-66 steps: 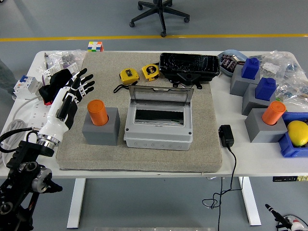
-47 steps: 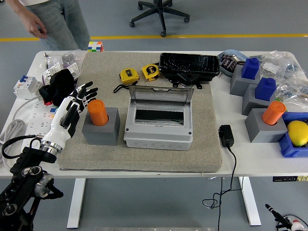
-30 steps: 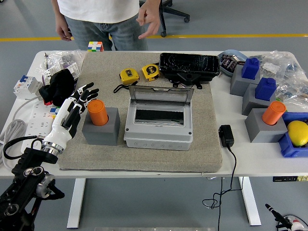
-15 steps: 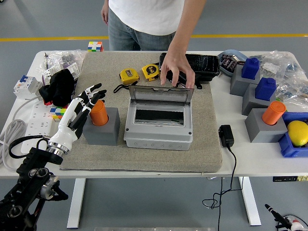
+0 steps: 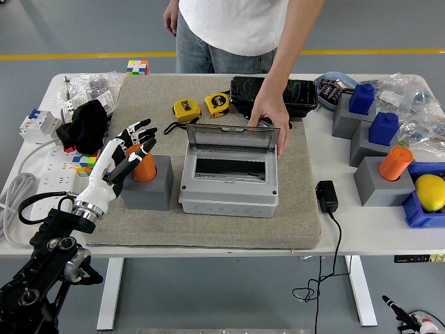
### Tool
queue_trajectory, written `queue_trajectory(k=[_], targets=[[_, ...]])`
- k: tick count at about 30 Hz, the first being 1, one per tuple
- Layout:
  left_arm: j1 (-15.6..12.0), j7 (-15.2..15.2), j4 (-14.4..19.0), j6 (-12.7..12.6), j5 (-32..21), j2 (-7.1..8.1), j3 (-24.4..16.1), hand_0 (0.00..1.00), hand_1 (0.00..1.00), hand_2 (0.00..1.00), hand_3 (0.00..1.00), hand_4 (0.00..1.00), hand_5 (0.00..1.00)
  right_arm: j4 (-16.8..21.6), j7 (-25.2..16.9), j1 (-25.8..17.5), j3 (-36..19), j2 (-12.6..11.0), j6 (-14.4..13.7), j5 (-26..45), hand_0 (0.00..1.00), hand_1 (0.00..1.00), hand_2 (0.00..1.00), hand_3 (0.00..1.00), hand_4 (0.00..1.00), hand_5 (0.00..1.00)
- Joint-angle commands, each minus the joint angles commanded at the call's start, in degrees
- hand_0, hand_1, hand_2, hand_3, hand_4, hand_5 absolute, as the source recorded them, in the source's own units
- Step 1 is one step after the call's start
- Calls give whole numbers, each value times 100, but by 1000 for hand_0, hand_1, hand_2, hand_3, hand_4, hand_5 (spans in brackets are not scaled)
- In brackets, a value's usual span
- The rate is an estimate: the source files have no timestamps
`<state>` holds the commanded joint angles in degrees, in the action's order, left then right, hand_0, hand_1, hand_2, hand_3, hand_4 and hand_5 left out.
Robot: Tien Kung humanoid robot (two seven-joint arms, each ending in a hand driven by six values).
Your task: Fetch the battery,place it into the box,close the lid of the box
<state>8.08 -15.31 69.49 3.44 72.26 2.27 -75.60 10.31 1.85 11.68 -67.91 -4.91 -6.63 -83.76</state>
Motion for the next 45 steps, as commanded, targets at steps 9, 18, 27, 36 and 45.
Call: queue_trajectory(k=[9,18,27,36,45], targets=[[15,-28,57,-31,-85,-47,105,816,858,817,871,998,562,0,-1,-2,-15,-1,-1,-7,828,766,745,822,998,998],[31,-55,-39,-104,-36,-65,98,770,837,759,807,998,556,0,-2,7,-15,3,-1,-3,828,766,745,822,998,998],[42,-84,-56,-211,15,-66,135,754,809,723,766,998,557,0,-4,11,-13,-2,0,2,828,766,745,822,998,998],[44,-90,-54,-283,87,-64,153,532,585,481,556,998,556,0,-2,12,-11,-5,1,1,828,766,745,822,998,998],[36,-90,-131,-319,167,-60,107,537,585,485,555,998,533,0,-3,2,17,-5,0,20,826,765,745,823,998,998]])
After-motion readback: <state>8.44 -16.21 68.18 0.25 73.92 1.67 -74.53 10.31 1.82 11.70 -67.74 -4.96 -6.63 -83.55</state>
